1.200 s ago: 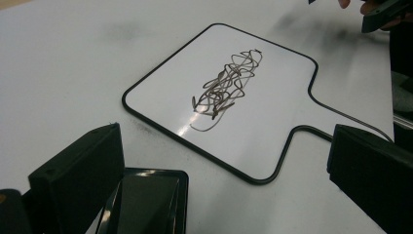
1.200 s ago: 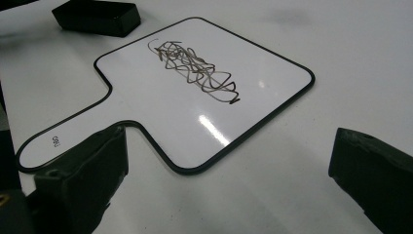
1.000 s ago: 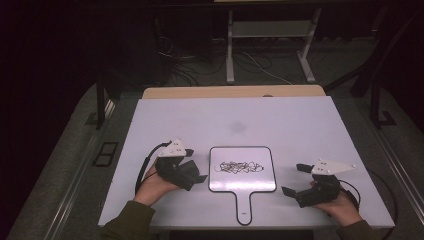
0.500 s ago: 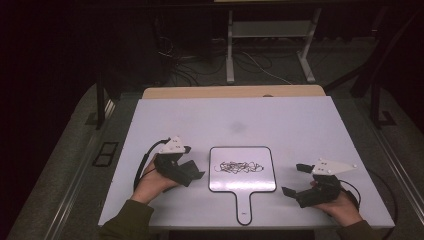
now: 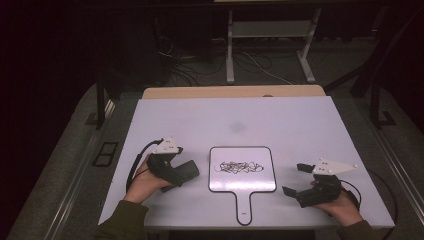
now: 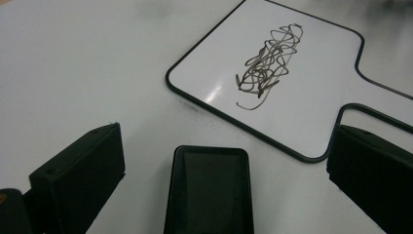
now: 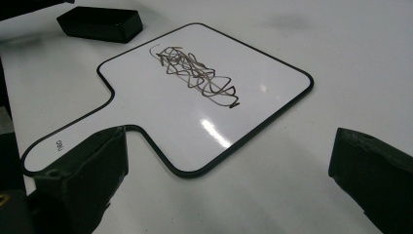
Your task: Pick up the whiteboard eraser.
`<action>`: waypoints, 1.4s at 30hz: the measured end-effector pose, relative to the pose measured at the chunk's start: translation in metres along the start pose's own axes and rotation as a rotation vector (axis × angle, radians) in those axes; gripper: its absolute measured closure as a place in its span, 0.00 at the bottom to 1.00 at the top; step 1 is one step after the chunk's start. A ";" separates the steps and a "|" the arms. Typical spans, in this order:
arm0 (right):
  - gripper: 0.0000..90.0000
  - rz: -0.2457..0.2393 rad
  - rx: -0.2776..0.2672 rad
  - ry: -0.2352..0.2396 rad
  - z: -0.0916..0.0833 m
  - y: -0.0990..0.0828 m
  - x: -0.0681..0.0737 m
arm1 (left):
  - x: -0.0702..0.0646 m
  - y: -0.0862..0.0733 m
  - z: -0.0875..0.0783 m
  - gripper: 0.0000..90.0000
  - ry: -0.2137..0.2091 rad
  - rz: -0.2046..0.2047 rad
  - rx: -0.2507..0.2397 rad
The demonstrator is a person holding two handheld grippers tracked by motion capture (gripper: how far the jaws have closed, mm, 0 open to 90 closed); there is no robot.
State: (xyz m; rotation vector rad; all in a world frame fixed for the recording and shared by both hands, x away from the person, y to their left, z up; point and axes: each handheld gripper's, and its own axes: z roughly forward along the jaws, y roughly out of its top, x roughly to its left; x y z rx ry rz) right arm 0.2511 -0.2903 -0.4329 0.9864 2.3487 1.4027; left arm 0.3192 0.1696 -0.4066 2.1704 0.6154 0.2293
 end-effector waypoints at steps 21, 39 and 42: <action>0.00 0.007 -0.006 0.001 -0.001 0.000 -0.001 | 0.005 -0.020 -0.005 0.00 0.029 -0.003 0.110; 0.00 0.007 0.000 0.004 0.000 -0.001 -0.001 | 0.007 -0.029 0.001 0.18 0.015 0.004 0.207; 0.00 0.004 0.003 0.001 0.001 -0.001 -0.001 | 0.007 -0.029 0.002 0.20 0.013 0.013 0.220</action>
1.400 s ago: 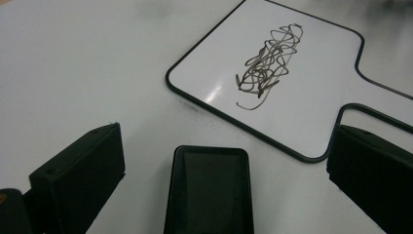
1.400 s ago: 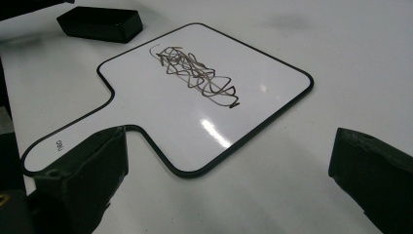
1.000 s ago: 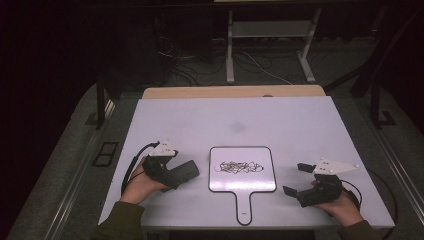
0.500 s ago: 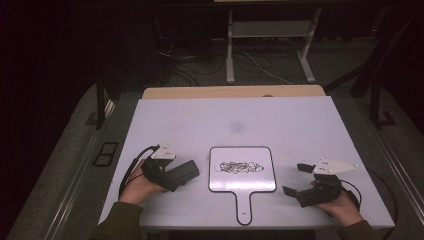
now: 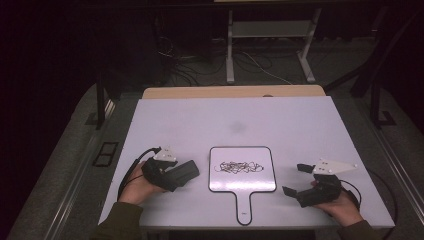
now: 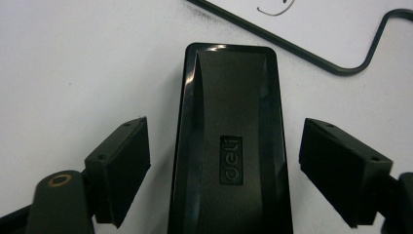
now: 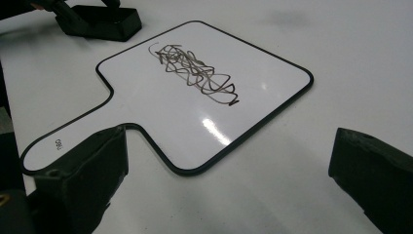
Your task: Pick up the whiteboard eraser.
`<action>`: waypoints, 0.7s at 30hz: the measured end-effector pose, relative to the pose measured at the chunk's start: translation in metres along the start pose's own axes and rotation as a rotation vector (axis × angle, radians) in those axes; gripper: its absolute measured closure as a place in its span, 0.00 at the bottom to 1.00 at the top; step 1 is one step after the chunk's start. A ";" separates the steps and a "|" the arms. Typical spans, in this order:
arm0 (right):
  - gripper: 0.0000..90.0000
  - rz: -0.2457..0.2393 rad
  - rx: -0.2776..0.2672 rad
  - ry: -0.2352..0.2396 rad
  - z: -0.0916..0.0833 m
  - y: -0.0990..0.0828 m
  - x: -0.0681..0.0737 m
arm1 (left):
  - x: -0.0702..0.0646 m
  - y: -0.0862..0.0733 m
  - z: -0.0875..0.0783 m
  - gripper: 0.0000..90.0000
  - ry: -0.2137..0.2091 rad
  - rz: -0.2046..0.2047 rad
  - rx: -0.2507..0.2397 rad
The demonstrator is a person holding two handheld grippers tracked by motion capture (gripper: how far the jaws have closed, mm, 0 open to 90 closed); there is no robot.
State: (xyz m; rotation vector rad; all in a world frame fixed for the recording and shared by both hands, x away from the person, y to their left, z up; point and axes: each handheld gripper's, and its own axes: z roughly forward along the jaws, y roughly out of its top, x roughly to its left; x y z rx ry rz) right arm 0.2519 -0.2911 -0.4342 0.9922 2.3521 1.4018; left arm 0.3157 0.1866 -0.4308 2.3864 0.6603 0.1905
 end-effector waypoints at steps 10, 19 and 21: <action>0.00 0.003 0.003 0.002 0.000 0.000 0.001 | -0.001 0.001 0.002 0.32 -0.005 0.022 0.021; 0.00 0.001 0.003 0.002 0.000 0.000 0.001 | -0.001 0.001 0.003 0.39 -0.008 0.019 0.030; 0.00 0.003 0.003 0.003 0.000 0.000 0.001 | -0.001 0.001 0.003 0.40 -0.006 0.019 0.033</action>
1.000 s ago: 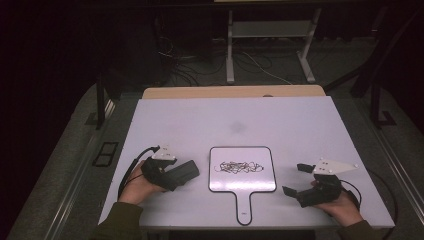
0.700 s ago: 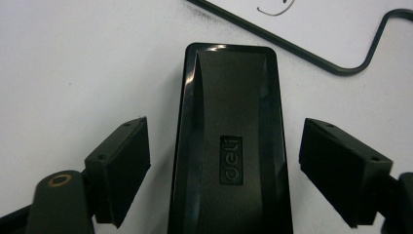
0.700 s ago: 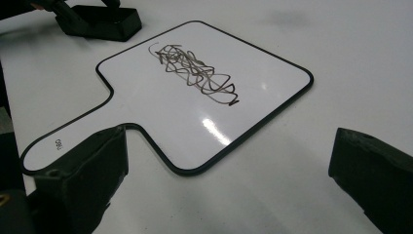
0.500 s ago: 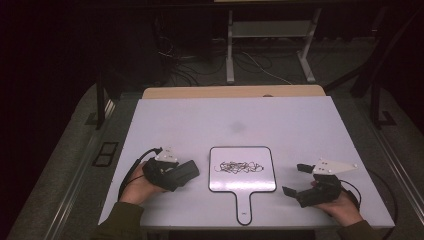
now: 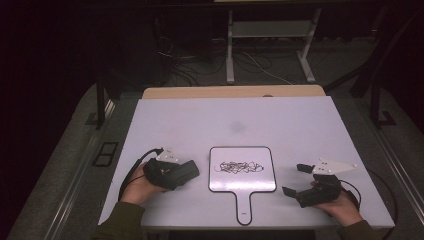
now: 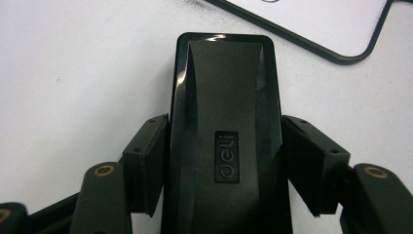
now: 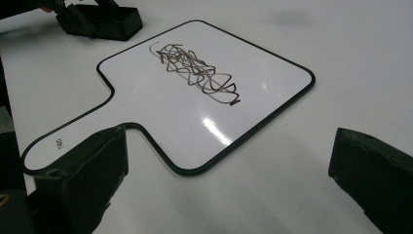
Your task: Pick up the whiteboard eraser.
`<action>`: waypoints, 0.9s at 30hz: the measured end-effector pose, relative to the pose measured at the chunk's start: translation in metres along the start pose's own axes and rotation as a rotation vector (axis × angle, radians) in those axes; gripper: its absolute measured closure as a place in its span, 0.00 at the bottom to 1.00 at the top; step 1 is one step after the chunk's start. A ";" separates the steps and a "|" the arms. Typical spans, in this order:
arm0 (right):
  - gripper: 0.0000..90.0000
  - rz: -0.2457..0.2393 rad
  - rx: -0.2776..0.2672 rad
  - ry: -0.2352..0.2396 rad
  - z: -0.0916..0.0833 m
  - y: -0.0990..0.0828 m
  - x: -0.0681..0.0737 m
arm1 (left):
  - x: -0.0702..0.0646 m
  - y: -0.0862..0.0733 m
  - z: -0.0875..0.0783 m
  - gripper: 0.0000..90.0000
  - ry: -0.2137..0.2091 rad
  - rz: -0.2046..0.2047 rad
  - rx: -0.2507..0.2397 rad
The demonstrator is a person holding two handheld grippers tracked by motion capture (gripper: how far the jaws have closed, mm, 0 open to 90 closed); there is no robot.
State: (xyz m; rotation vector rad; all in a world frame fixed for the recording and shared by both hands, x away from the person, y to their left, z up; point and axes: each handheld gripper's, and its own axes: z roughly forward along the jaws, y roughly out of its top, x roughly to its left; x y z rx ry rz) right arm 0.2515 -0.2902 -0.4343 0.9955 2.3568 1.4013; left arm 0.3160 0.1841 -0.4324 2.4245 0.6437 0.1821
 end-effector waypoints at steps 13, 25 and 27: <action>0.00 0.000 0.000 0.001 0.000 0.000 0.000 | 0.002 0.001 0.000 0.43 -0.011 -0.001 0.005; 0.00 -0.002 -0.001 0.002 -0.001 0.000 0.000 | 0.006 0.004 -0.005 0.44 -0.006 -0.111 -0.020; 0.00 -0.002 -0.001 0.002 -0.001 0.000 0.000 | 0.005 0.005 -0.006 0.44 0.002 -0.116 -0.027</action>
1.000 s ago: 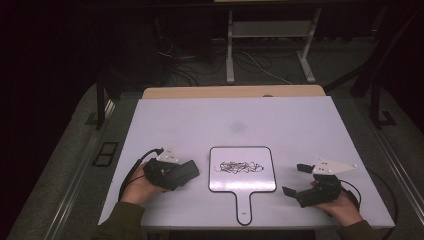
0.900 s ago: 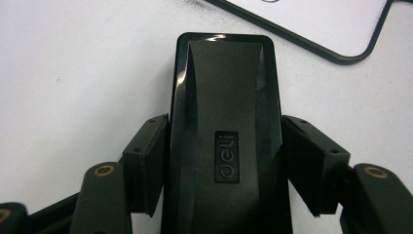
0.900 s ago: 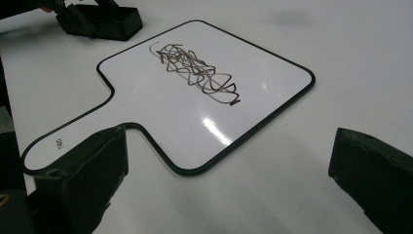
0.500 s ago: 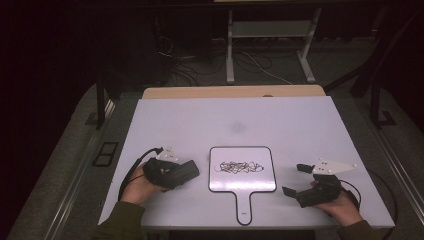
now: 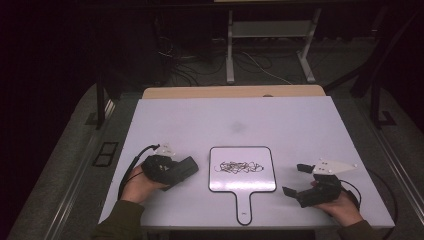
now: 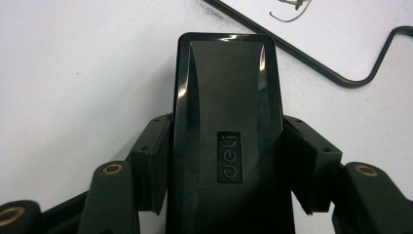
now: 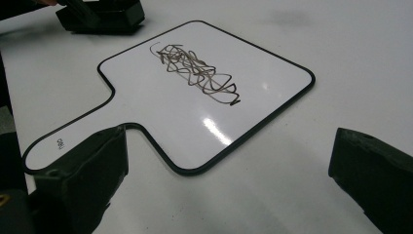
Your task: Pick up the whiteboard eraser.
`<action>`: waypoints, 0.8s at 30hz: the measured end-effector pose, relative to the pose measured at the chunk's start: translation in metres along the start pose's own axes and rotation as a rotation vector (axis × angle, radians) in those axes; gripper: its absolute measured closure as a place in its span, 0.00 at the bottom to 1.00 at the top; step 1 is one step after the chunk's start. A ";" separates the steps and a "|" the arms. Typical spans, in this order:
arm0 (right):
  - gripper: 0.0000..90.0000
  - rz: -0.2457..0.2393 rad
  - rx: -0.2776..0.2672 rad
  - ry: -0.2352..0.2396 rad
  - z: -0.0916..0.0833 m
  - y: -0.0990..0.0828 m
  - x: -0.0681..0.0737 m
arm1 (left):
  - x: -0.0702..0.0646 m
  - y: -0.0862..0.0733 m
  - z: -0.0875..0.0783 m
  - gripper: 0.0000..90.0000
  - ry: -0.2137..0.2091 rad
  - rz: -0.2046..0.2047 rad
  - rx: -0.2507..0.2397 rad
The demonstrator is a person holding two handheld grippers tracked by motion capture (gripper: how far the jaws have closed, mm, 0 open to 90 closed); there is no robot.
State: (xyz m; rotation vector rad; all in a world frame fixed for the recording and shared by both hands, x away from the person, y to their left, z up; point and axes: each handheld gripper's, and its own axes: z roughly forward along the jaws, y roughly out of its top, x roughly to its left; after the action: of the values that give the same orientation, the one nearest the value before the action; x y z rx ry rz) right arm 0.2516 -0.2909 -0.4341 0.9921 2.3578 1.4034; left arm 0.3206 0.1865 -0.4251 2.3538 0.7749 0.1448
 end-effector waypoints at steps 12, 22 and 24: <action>0.00 0.001 0.004 0.001 0.001 0.000 0.001 | -0.005 0.007 -0.004 0.44 0.007 -0.035 0.006; 0.00 0.003 0.002 0.001 0.001 0.000 0.001 | -0.012 0.014 -0.004 0.44 0.000 -0.045 -0.009; 0.00 0.000 0.001 0.000 0.001 0.000 0.001 | -0.012 0.015 -0.005 0.44 0.009 -0.045 -0.007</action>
State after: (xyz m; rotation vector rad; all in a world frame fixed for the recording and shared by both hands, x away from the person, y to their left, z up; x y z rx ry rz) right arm 0.2510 -0.2895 -0.4342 0.9923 2.3593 1.4025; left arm 0.3166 0.1732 -0.4110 2.3283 0.8296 0.1389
